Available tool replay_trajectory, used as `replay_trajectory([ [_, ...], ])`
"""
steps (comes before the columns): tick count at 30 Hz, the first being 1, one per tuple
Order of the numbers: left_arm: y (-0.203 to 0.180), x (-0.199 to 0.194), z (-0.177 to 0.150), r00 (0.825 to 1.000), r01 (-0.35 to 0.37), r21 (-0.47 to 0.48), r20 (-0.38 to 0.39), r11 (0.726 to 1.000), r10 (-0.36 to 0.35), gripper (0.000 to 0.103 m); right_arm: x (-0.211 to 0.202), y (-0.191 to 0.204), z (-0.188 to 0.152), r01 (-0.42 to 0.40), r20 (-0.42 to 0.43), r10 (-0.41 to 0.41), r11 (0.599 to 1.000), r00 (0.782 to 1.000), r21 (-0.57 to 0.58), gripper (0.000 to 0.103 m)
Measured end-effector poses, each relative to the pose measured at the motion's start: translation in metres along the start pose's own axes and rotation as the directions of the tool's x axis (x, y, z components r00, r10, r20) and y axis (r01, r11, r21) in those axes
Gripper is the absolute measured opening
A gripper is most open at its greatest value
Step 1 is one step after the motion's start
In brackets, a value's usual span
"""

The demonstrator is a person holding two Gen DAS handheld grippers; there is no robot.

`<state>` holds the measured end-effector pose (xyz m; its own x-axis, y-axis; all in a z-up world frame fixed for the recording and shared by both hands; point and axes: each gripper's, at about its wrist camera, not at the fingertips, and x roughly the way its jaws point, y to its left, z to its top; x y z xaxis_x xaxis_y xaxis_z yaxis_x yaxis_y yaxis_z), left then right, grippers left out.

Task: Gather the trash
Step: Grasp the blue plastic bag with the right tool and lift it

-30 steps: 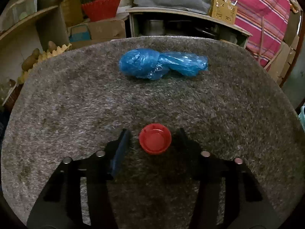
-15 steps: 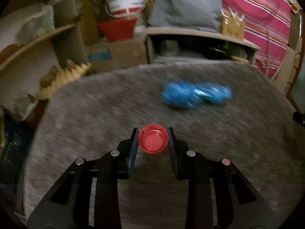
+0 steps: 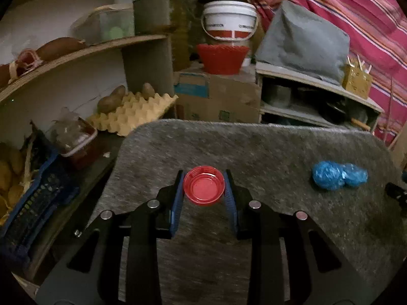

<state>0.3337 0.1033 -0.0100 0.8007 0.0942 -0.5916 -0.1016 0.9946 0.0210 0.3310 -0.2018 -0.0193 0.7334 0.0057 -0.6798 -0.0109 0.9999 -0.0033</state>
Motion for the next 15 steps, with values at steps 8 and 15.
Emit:
replay_trajectory([
  [8, 0.023, -0.008, 0.009, 1.0, -0.005, -0.035, 0.016, 0.999, 0.006, 0.029, 0.04, 0.065, 0.018, -0.042, -0.059, 0.036, 0.993, 0.998, -0.11, 0.095],
  [15, 0.035, -0.011, 0.011, 1.0, 0.01, -0.082, 0.002, 0.997, -0.01, 0.029, 0.063, 0.085, 0.024, -0.071, -0.103, 0.058, 0.989, 0.993, -0.133, 0.092],
])
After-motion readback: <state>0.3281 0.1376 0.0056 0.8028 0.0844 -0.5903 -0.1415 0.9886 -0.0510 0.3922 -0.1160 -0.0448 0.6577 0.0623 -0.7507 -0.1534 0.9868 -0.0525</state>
